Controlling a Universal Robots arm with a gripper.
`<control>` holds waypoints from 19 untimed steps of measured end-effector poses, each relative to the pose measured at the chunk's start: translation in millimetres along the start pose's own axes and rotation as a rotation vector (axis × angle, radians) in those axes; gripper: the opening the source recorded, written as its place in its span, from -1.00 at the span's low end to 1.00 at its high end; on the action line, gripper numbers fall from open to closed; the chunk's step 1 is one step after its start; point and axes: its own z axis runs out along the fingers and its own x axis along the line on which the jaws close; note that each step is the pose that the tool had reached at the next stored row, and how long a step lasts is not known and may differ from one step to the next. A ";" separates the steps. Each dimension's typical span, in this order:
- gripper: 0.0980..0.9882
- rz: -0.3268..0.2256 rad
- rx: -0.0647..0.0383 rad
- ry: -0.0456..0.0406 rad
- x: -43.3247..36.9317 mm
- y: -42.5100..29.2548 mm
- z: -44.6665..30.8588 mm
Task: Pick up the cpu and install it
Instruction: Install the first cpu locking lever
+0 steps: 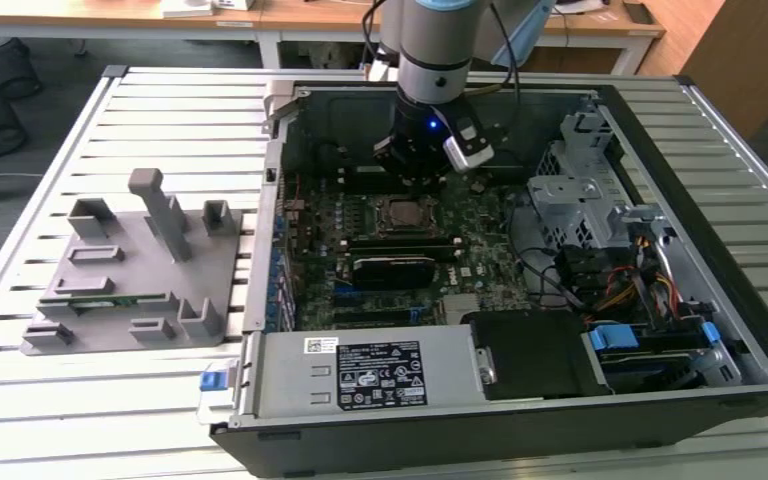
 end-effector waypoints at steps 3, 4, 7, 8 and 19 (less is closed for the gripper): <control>-0.98 0.000 -0.015 -0.0003 0.0 -0.1 -0.1; -0.98 0.000 -0.016 -0.0005 0.0 0.0 -0.7; -0.98 0.000 -0.016 -0.0002 0.0 0.3 -6.1; -0.98 0.000 -0.016 -0.0004 0.0 0.4 -8.2; -0.98 0.000 -0.016 -0.0003 -0.2 -2.9 -11.7</control>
